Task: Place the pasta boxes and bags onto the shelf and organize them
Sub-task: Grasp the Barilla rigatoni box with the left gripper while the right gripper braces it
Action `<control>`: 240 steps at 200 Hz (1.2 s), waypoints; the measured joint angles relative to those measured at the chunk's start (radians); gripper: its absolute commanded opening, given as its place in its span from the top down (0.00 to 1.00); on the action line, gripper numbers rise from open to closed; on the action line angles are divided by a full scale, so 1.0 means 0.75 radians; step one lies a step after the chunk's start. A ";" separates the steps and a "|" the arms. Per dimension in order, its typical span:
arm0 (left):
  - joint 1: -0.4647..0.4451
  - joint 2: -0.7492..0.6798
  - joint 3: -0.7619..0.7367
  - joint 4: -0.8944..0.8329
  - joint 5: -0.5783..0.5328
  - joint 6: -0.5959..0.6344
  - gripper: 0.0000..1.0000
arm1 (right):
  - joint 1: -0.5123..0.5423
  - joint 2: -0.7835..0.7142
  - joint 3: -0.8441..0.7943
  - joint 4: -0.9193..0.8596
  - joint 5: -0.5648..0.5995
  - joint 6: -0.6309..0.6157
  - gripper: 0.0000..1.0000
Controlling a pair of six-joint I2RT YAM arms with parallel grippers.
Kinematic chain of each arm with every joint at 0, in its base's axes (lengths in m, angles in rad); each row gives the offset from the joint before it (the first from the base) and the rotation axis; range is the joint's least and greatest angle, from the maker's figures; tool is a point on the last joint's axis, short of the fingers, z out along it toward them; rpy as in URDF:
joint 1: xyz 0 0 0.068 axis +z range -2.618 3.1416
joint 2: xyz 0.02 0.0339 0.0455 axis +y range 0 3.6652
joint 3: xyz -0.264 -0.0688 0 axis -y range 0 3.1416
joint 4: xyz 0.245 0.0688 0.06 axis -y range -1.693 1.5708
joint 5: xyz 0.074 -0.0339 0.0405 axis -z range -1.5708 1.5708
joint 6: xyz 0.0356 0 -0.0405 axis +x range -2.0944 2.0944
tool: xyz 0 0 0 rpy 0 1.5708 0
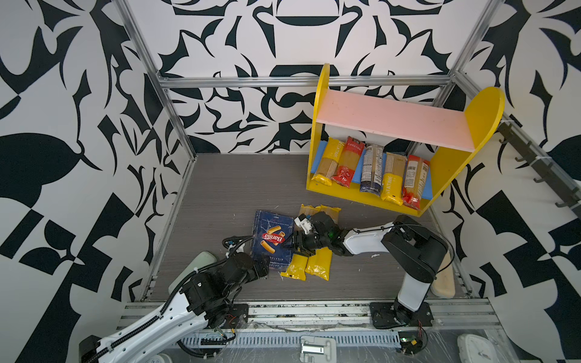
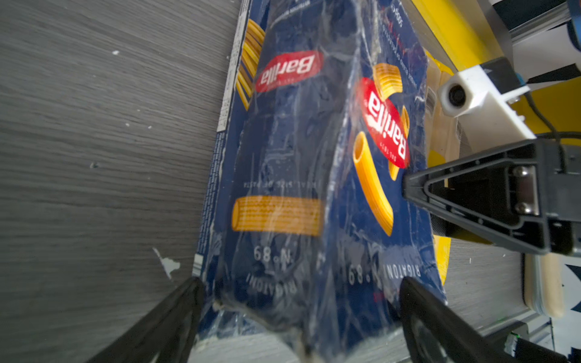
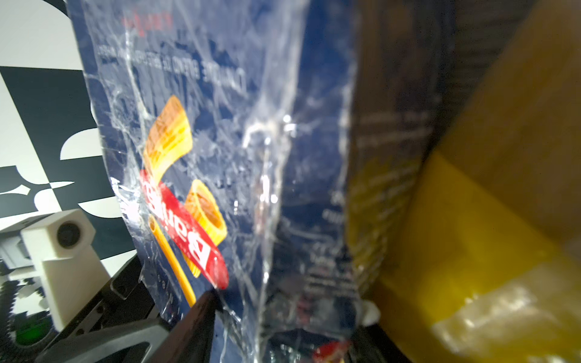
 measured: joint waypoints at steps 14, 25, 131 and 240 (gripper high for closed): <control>0.021 0.008 0.000 0.026 0.020 0.013 0.01 | -0.008 0.000 0.000 0.000 -0.009 0.000 0.38; 0.040 0.027 0.000 0.051 0.037 0.027 0.01 | -0.015 0.000 0.000 0.000 -0.015 0.000 0.38; 0.203 0.193 -0.087 0.391 0.227 0.151 0.01 | -0.058 0.000 -0.002 -0.001 -0.056 -0.001 0.38; 0.261 0.237 -0.106 0.503 0.302 0.208 0.24 | -0.073 0.003 0.001 -0.017 -0.072 -0.010 0.36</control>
